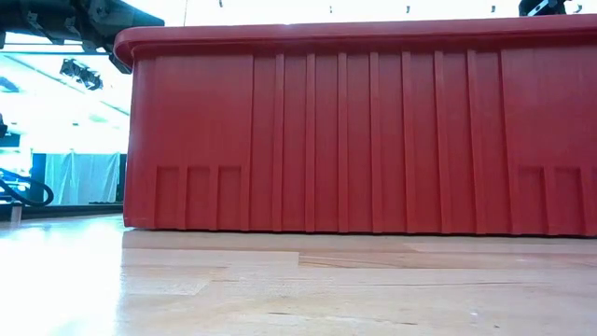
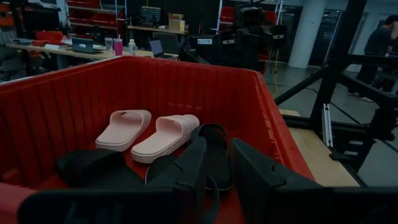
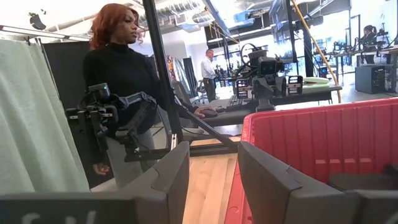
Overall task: Pick and place slides into bin
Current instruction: Return to Home Position
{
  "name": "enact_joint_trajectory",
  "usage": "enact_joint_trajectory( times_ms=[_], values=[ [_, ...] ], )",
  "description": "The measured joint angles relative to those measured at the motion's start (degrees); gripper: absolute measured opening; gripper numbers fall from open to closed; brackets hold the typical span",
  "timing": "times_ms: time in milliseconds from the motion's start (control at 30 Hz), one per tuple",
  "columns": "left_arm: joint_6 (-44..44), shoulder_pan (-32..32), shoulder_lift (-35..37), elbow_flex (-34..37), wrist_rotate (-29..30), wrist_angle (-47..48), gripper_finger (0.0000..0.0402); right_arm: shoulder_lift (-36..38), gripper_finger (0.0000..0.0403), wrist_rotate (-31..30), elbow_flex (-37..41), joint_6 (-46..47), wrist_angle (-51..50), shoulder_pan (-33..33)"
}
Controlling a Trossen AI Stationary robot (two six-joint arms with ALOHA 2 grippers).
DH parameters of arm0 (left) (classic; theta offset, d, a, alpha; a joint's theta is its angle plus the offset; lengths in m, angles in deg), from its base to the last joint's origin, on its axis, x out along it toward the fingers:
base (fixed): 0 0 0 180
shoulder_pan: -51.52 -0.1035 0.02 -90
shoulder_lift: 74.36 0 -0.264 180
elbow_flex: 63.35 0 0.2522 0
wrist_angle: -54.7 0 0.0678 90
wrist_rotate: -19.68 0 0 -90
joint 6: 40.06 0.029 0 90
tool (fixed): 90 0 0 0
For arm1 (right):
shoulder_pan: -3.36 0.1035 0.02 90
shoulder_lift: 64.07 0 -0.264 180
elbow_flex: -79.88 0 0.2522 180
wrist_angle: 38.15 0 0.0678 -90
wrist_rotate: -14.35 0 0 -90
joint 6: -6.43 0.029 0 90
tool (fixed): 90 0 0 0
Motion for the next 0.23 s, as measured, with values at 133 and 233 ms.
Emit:
enact_joint_trajectory(
  times_ms=[133,233],
  values=[
    [0.0,0.0,0.0,0.0,0.0,0.0,0.0082,0.0,0.0144,0.0,0.0,0.0,0.0,0.0],
    [0.0,0.0,0.0,0.0,0.0,0.0,0.0086,0.0,0.0144,0.0,0.0,0.0,0.0,0.0]
  ],
)
